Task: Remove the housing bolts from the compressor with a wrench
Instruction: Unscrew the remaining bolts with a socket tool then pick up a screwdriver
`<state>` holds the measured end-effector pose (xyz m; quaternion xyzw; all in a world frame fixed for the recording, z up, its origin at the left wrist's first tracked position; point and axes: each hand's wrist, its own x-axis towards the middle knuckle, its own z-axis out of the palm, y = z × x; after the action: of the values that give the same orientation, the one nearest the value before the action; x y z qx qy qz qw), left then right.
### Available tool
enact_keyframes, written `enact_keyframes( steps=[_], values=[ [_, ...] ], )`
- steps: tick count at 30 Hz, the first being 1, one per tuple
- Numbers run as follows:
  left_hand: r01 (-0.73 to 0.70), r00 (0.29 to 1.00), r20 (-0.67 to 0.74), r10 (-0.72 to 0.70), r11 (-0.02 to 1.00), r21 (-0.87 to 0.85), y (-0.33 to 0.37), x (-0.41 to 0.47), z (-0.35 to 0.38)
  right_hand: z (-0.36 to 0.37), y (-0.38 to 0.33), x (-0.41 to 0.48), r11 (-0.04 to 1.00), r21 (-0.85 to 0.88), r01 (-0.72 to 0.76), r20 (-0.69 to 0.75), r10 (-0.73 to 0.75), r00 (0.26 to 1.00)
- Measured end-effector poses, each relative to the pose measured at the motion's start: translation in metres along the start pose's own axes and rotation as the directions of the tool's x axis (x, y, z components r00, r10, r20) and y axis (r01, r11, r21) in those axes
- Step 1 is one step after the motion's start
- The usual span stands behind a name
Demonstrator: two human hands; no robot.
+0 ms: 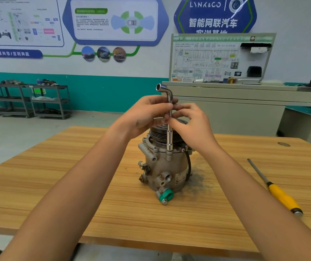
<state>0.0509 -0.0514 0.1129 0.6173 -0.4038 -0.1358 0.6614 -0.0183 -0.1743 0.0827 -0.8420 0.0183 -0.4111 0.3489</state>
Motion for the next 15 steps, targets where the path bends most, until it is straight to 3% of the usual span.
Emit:
enact_keyframes(
  steps=[2, 9, 12, 15],
  values=[
    [0.003, 1.000, 0.031, -0.004, 1.000, 0.029, 0.002, -0.001, -0.004, -0.001, 0.000, -0.001, 1.000, 0.007, -0.004, 0.019, 0.004, 1.000],
    [-0.067, 0.985, -0.136, 0.103, 0.968, 0.242, 0.003, 0.000, 0.007, 0.003, -0.002, -0.008, 0.963, -0.269, 0.015, -0.051, -0.030, 0.998],
    [-0.047, 0.987, -0.143, 0.077, 0.978, 0.203, 0.000, 0.002, 0.010, 0.001, -0.004, -0.006, 0.989, -0.143, -0.042, 0.053, 0.050, 0.997],
    [-0.004, 1.000, -0.009, 0.005, 0.990, 0.140, -0.001, 0.000, 0.003, -0.007, -0.009, -0.001, 0.984, 0.030, -0.177, 0.262, 0.164, 0.951]
  ],
)
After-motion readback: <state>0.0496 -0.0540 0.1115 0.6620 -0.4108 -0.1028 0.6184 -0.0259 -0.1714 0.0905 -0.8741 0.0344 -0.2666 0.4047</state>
